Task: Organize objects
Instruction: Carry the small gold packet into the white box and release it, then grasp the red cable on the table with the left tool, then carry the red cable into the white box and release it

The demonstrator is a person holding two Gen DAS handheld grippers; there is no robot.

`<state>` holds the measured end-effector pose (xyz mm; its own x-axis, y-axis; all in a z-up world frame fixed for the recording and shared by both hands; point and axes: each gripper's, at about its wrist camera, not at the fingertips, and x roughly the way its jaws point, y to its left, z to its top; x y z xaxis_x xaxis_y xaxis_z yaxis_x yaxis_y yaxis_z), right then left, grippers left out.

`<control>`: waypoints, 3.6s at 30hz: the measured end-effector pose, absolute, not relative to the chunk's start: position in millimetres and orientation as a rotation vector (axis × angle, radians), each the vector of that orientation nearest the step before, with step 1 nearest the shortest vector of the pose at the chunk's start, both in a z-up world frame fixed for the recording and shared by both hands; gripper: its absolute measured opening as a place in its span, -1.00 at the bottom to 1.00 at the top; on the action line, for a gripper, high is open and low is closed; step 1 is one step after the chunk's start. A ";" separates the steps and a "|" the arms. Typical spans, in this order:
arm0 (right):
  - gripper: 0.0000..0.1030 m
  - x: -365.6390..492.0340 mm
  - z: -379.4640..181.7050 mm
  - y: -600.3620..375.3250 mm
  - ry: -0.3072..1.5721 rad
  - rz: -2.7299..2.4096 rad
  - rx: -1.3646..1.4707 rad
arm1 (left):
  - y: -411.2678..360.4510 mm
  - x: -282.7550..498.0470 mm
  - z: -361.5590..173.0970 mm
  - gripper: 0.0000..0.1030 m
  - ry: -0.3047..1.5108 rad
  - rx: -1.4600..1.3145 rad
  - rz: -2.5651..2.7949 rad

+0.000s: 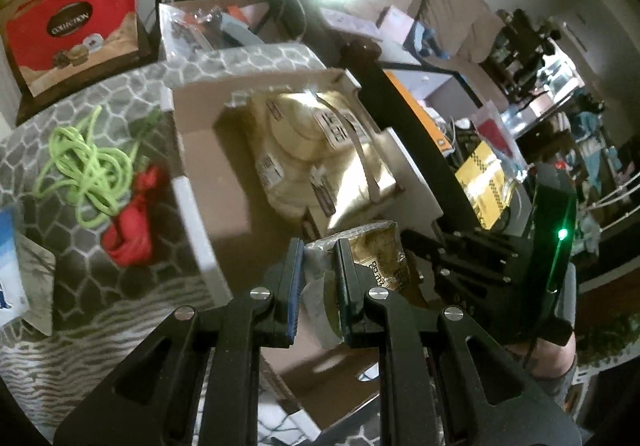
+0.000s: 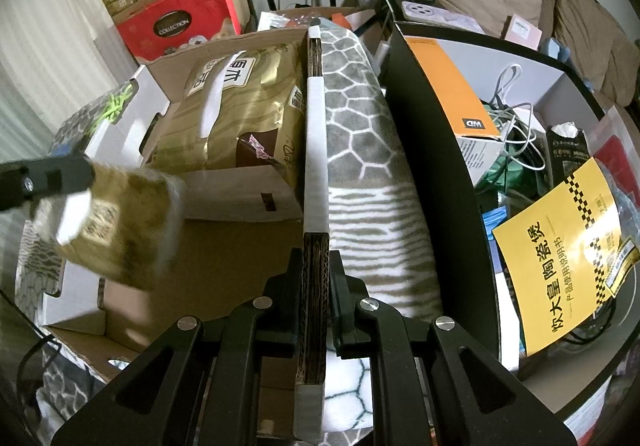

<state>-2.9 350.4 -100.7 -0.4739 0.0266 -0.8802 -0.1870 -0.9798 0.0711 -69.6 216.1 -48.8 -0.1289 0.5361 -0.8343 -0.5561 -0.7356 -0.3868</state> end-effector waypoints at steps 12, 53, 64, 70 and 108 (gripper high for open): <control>-0.78 -2.2 -100.4 354.4 0.298 2.589 -1.535 | 242.6 -58.4 -82.3 -0.72 0.056 -1.520 1.896; -0.71 -0.8 -96.8 355.3 0.304 2.607 -1.520 | 64.0 -133.8 -60.8 0.54 -0.196 -1.533 2.205; -0.71 0.1 -98.9 352.1 0.289 2.602 -1.527 | 122.4 -136.6 -99.5 0.35 -0.040 -1.578 2.137; -0.71 0.5 -98.7 352.1 0.297 2.603 -1.525 | 127.9 -139.9 -111.4 -0.38 -0.045 -1.619 2.142; -0.69 1.6 -97.9 352.8 0.316 2.601 -1.526 | 192.8 -28.2 -63.5 -0.45 0.069 -1.472 1.925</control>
